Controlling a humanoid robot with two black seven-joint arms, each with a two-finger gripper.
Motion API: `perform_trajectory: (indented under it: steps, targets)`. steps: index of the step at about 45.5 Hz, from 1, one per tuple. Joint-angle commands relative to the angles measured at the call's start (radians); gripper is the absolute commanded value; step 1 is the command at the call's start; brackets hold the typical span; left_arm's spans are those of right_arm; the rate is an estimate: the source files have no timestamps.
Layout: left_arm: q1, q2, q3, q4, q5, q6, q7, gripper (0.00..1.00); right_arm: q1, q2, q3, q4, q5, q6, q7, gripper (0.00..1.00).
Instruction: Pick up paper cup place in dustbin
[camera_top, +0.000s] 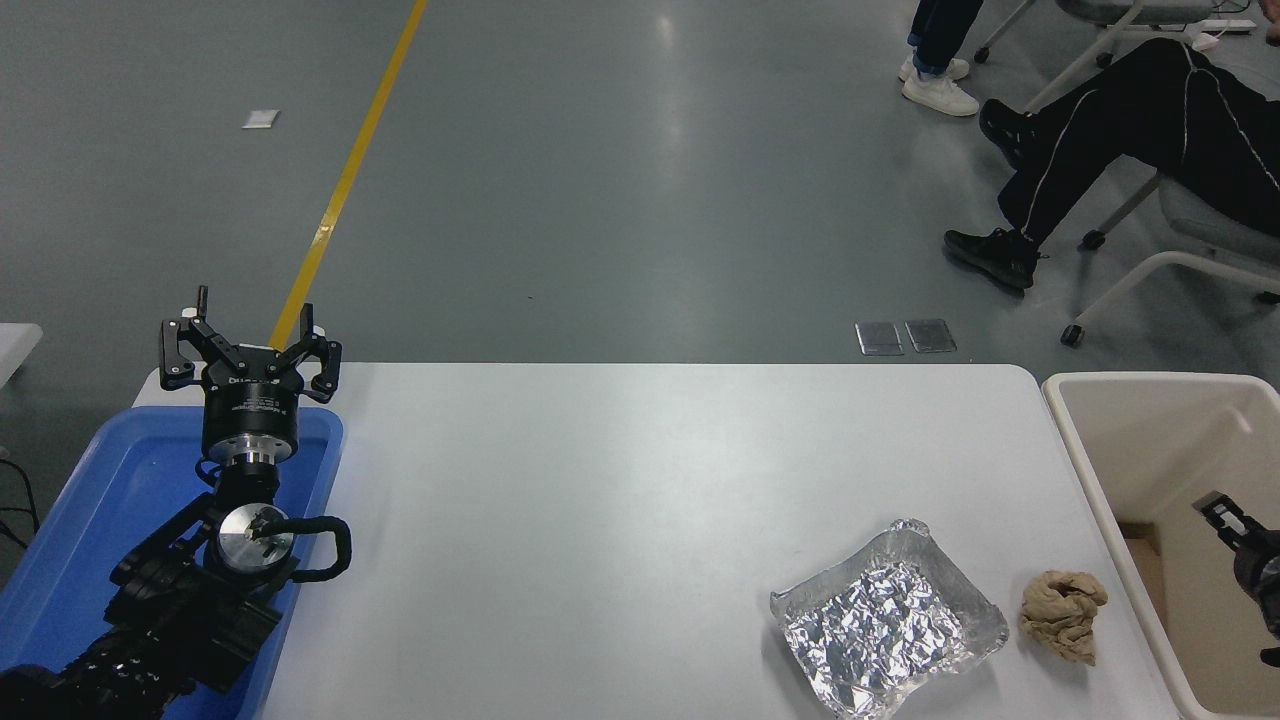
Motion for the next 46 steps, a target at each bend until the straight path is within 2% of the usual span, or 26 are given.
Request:
perform_trajectory:
  steps: [1, 7, 16, 22, 24, 25, 30, 33, 40, 46]
  targets:
    - [0.000, -0.001, 0.001, -0.001, 0.000, 0.000, 0.000, 0.99, 0.086, -0.003, -0.085, -0.002, 0.003, 0.029, 0.068, 1.00]
    - [0.000, -0.001, -0.001, -0.001, 0.001, 0.000, 0.000, 0.99, 0.168, 0.000, -0.237, 0.004, 0.005, 0.075, 0.115, 1.00]
    - [-0.001, -0.003, -0.001, -0.001, 0.001, 0.000, 0.000, 0.99, 0.419, -0.034, -0.358, 0.211, -0.008, 0.160, 0.128, 1.00]
    - [-0.001, -0.003, 0.001, -0.001, 0.001, 0.000, 0.001, 0.99, 0.620, -0.091, -0.473, 0.516, -0.011, 0.161, 0.125, 1.00]
    - [-0.001, -0.003, -0.001, -0.001, 0.001, 0.000, 0.001, 0.99, 0.707, -0.106, -0.524, 0.651, -0.011, 0.161, 0.123, 1.00]
    - [-0.001, -0.003, -0.001, -0.001, 0.001, 0.000, 0.000, 0.99, 0.799, -0.124, -0.572, 0.796, -0.012, 0.160, 0.123, 1.00]
    - [-0.001, -0.003, 0.001, -0.001, 0.001, 0.000, 0.000, 0.99, 0.996, -0.134, -0.656, 1.091, -0.020, 0.163, 0.123, 1.00]
    - [-0.001, -0.003, -0.001, -0.001, 0.001, 0.000, 0.000, 0.99, 1.099, -0.132, -0.689, 1.242, -0.064, 0.164, 0.125, 1.00]
    - [-0.001, -0.003, 0.001, -0.001, 0.001, 0.000, 0.000, 0.99, 1.272, -0.131, -0.739, 1.492, -0.267, 0.163, 0.125, 1.00]
    - [-0.001, -0.003, 0.001, -0.001, 0.001, 0.000, 0.000, 0.99, 1.432, -0.129, -0.831, 1.644, -0.345, 0.171, 0.123, 1.00]
